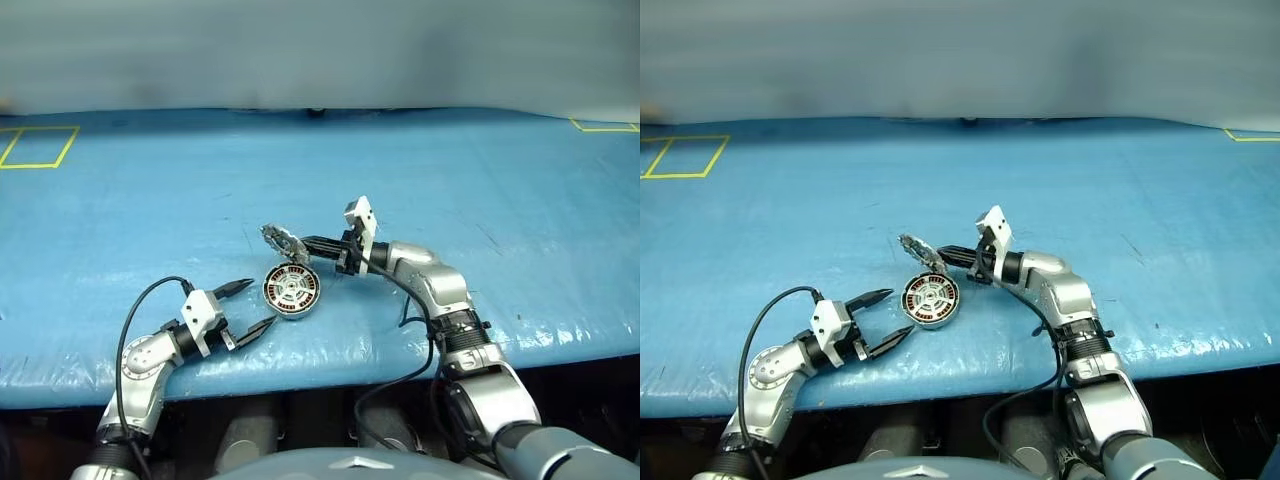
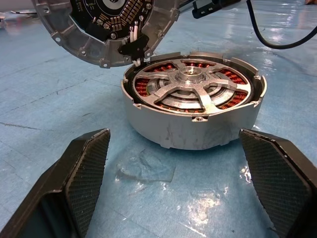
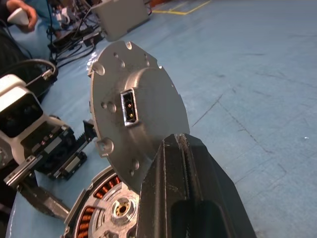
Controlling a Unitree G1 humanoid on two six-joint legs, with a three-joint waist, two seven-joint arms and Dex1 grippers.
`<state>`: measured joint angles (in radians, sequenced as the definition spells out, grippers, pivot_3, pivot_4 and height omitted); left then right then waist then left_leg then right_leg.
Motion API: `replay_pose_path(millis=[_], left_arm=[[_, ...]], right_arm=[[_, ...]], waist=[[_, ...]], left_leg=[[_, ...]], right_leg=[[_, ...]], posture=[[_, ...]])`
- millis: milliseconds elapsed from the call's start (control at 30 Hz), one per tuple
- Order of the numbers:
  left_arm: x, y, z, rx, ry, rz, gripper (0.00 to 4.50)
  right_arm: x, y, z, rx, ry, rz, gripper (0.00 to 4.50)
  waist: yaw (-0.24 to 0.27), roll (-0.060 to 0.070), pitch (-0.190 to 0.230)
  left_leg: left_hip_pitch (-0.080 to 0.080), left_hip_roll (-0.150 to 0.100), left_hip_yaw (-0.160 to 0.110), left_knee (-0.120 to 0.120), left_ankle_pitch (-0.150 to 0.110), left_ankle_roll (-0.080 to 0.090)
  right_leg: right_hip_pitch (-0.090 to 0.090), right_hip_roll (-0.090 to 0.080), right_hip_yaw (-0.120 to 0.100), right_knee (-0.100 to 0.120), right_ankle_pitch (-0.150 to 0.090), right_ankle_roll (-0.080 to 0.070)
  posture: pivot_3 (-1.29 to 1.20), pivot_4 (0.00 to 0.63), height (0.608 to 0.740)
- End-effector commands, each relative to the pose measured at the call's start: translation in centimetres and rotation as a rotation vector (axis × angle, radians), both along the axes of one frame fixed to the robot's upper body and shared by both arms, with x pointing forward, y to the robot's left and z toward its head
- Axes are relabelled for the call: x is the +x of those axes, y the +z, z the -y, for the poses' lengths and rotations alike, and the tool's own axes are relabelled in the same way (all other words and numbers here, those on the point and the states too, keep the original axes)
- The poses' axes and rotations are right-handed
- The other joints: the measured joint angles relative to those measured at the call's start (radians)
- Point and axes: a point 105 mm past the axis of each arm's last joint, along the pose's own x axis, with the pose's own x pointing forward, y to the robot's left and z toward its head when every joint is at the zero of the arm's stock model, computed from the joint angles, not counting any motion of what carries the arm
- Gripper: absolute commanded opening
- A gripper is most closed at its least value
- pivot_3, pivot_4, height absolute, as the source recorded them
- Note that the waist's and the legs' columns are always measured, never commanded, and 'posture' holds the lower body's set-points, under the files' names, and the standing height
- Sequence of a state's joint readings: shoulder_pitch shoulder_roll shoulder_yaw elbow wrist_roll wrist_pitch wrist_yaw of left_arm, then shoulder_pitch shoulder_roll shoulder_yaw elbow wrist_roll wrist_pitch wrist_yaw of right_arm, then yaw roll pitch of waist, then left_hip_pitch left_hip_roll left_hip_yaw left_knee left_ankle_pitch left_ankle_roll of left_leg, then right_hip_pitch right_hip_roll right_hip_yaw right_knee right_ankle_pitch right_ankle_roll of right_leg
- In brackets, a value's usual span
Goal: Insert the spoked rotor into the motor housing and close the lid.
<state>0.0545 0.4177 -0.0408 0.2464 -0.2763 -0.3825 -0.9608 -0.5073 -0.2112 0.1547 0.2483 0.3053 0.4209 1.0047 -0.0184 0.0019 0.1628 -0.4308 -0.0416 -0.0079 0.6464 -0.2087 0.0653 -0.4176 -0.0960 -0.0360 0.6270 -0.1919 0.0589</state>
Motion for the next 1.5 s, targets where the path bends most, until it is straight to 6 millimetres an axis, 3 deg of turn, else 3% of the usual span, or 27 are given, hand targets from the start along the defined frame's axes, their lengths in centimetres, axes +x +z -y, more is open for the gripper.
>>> replay_pose_path(millis=[33,600,733,800,933,1100,1233,1500], left_arm=[[0.0,0.4,-0.6,0.003,0.016,0.024,4.44],[-0.8,0.2,-1.5,0.009,0.052,0.007,4.44],[-0.9,0.2,-1.5,0.006,0.056,0.005,4.44],[-1.0,0.2,-1.6,0.005,0.058,0.002,4.44],[-1.1,0.2,-1.6,0.005,0.058,-0.001,4.44],[-1.1,0.3,-1.6,0.005,0.055,0.000,4.44],[-1.0,0.2,-1.4,0.003,0.050,-0.001,4.44],[-1.0,0.2,-1.2,0.004,0.047,-0.003,4.44]], right_arm=[[-1.1,1.3,-0.7,-0.039,0.034,0.106,0.04],[-2.4,-1.5,0.6,-0.268,-0.039,0.207,0.04],[-1.8,-0.5,0.9,-0.235,-0.113,0.255,0.04],[-1.6,1.2,0.9,-0.174,-0.149,0.300,0.04],[-2.5,3.1,0.2,-0.116,-0.134,0.355,0.04],[-3.9,3.9,-1.4,-0.070,-0.091,0.351,0.04],[-4.2,1.9,-2.5,-0.150,-0.063,0.342,0.86],[-3.7,0.3,-3.1,-0.218,-0.063,0.346,3.49]], waist=[[0.001,0.000,0.000],[0.006,0.000,0.000],[0.007,0.000,0.000],[0.007,0.000,0.000],[0.007,0.000,0.000],[0.007,0.000,0.000],[0.007,0.000,0.000],[0.007,-0.001,0.000]], left_leg=[[0.000,0.000,0.000,0.000,0.000,0.000],[0.000,0.000,0.000,0.000,0.000,0.000],[0.000,0.000,0.000,0.001,0.000,0.000],[0.000,0.000,0.000,0.001,0.000,0.000],[0.000,0.000,0.000,0.000,0.000,0.000],[0.000,0.001,0.000,0.001,0.000,0.000],[0.000,0.001,0.000,0.001,0.000,0.000],[0.000,0.000,0.000,0.001,0.000,0.000]], right_leg=[[0.000,0.000,0.000,0.000,0.000,0.000],[0.001,0.000,0.000,0.000,-0.002,-0.003],[0.001,0.000,0.000,0.000,-0.002,-0.003],[0.001,0.000,0.000,0.000,-0.002,-0.002],[0.001,0.000,0.000,0.000,-0.002,-0.002],[0.001,0.000,-0.001,0.000,-0.002,-0.002],[0.001,0.000,-0.001,0.000,-0.002,-0.003],[0.001,0.000,-0.001,0.000,-0.002,-0.003]], posture=[[0.00,0.150,0.740],[0.00,0.150,0.740],[0.00,0.150,0.740],[0.00,0.150,0.740],[0.00,0.150,0.740],[0.00,0.150,0.740],[0.00,0.150,0.740],[0.00,0.150,0.740]])
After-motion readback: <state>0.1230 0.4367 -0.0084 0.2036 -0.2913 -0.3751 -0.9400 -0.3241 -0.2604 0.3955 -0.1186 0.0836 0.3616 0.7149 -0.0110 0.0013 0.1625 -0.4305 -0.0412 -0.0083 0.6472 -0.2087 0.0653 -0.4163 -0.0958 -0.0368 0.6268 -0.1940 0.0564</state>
